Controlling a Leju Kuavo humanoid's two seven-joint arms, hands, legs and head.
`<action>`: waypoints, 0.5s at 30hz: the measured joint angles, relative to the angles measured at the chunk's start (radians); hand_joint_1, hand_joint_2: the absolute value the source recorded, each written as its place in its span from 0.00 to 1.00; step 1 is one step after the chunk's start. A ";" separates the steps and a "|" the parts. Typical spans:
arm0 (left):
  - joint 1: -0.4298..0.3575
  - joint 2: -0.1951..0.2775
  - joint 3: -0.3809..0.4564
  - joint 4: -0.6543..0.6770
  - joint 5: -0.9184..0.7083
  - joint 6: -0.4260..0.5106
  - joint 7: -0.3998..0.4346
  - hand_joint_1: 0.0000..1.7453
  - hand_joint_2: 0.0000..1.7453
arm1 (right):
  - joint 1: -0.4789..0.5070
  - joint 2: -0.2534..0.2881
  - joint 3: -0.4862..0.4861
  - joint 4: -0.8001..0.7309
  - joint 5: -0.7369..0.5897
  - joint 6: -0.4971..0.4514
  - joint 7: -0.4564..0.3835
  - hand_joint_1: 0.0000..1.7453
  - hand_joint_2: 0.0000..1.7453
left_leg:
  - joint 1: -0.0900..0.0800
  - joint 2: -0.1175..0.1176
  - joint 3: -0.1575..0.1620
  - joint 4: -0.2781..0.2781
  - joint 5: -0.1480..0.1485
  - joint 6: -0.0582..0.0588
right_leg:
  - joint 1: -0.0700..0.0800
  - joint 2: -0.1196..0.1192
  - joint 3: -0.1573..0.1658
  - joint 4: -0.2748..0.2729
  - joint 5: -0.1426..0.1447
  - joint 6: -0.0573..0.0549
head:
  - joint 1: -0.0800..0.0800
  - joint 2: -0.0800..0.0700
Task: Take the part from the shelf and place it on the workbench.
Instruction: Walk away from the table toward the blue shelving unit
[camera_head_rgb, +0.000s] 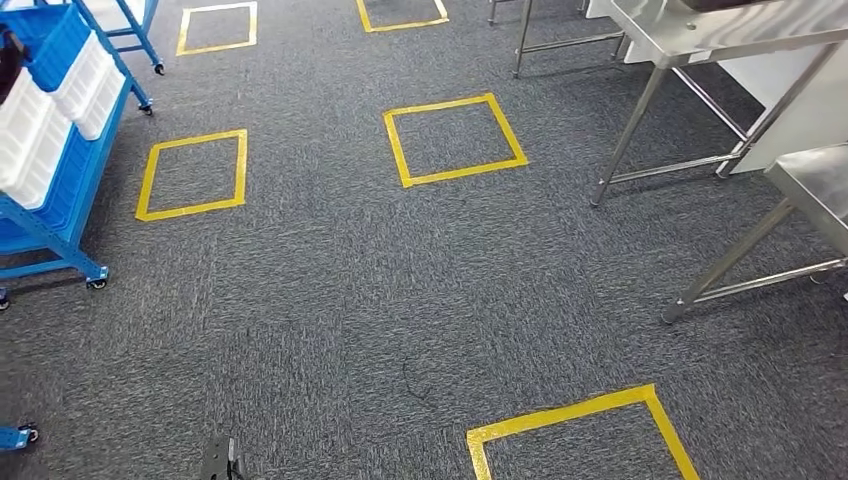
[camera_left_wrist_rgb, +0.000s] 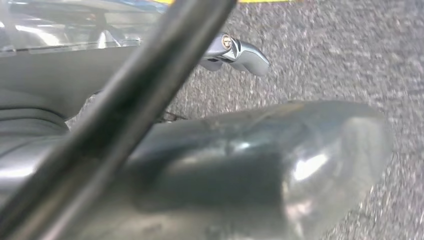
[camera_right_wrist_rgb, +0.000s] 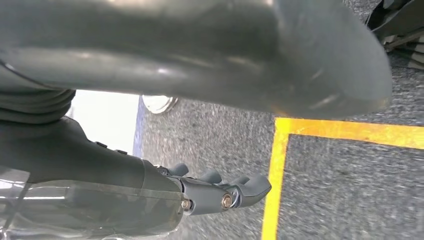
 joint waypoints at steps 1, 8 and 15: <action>-0.002 0.000 0.000 0.000 -0.002 0.001 0.001 0.00 0.00 | 0.000 0.000 0.000 0.000 0.002 0.001 -0.001 0.00 0.00 | -0.003 0.025 0.039 -0.075 0.030 0.004 | 0.001 -0.012 0.004 0.000 -0.003 0.003 | 0.000 0.000; 0.024 0.007 -0.017 0.000 -0.061 0.007 -0.025 0.00 0.00 | -0.009 -0.001 -0.006 -0.001 -0.005 0.011 -0.029 0.00 0.00 | -0.010 0.026 0.102 -0.212 0.069 0.040 | 0.005 -0.029 0.014 0.024 -0.042 0.036 | 0.000 0.000; 0.156 0.141 -0.164 0.047 -0.344 -0.059 -0.166 0.00 0.00 | 0.015 -0.003 -0.049 0.000 -0.016 -0.003 -0.160 0.00 0.00 | -0.010 -0.061 0.108 -0.212 0.069 0.048 | -0.003 0.071 -0.080 0.199 -0.082 0.037 | 0.001 0.000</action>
